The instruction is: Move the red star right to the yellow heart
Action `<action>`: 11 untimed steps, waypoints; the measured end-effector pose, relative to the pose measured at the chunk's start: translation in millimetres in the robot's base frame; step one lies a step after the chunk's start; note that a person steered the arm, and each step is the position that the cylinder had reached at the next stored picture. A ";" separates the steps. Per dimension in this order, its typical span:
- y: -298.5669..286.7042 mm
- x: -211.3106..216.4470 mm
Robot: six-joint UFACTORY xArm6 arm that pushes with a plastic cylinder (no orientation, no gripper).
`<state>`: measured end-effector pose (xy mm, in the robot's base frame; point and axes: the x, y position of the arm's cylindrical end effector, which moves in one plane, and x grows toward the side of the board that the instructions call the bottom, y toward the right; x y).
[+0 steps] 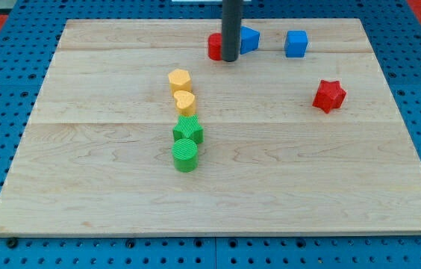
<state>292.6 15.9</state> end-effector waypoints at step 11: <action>166.0 122.0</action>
<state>414.6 181.9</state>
